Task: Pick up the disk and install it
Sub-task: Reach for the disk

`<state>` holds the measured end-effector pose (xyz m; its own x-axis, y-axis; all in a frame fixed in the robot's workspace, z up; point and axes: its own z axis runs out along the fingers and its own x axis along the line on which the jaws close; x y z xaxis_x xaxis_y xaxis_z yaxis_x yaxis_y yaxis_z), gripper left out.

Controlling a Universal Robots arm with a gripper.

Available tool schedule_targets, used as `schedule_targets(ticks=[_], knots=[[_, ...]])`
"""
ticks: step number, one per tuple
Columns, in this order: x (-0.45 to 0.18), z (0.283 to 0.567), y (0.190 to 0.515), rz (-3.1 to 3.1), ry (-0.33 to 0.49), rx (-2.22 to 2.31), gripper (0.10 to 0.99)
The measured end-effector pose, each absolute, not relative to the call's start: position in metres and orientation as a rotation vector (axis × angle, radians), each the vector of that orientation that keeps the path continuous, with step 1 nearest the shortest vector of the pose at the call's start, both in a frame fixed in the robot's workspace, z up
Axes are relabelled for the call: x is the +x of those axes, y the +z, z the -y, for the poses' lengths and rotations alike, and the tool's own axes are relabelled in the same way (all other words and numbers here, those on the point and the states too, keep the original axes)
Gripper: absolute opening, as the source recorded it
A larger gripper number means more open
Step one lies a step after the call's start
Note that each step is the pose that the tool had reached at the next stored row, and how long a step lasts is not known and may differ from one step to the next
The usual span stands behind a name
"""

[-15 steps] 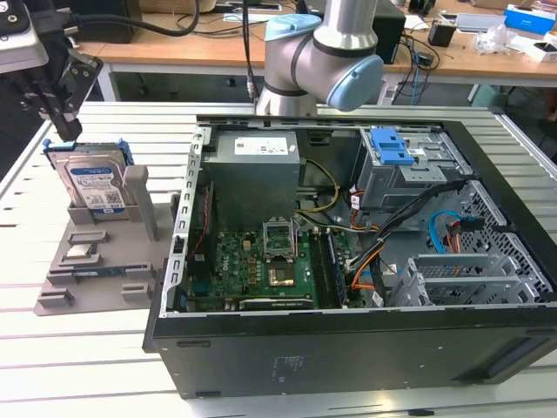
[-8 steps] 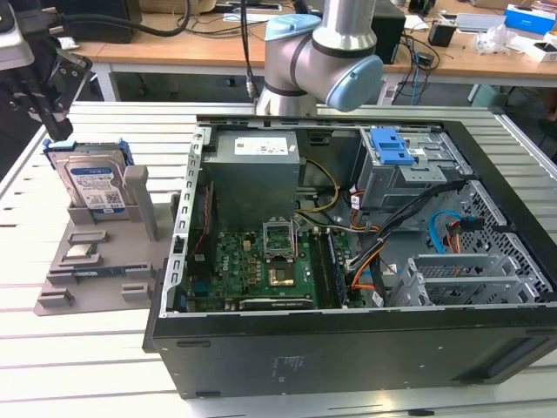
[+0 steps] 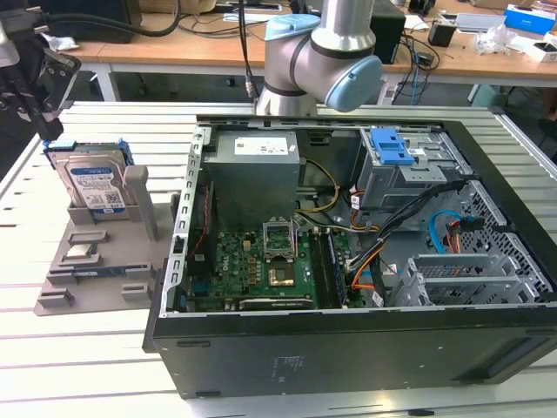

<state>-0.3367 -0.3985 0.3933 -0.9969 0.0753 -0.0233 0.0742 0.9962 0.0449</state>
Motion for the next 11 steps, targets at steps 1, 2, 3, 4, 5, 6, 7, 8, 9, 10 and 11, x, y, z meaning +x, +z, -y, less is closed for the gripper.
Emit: schedule_targets(ticks=[1, 2, 3, 4, 5, 6, 7, 8, 9, 10, 11], knots=[[-0.338, 0.398, 0.393, -3.114, 0.069, 0.117, 0.106], [-0.339, 0.398, 0.393, -3.114, 0.069, 0.117, 0.106], [-0.341, 0.398, 0.393, -3.114, 0.069, 0.117, 0.106], [-0.342, 0.398, 0.393, -3.114, 0.069, 0.117, 0.106], [-0.343, 0.398, 0.393, -3.114, 0.069, 0.117, 0.106], [-0.345, 0.398, 0.393, -3.114, 0.069, 0.116, 0.106], [-0.347, 0.398, 0.393, -3.114, 0.069, 0.117, 0.106], [-0.349, 0.397, 0.393, -3.114, 0.069, 0.117, 0.106], [-0.35, 0.396, 0.393, -3.114, 0.069, 0.117, 0.106], [-0.351, 0.395, 0.393, -3.114, 0.069, 0.117, 0.106], [-0.352, 0.394, 0.393, -3.114, 0.069, 0.117, 0.106]])
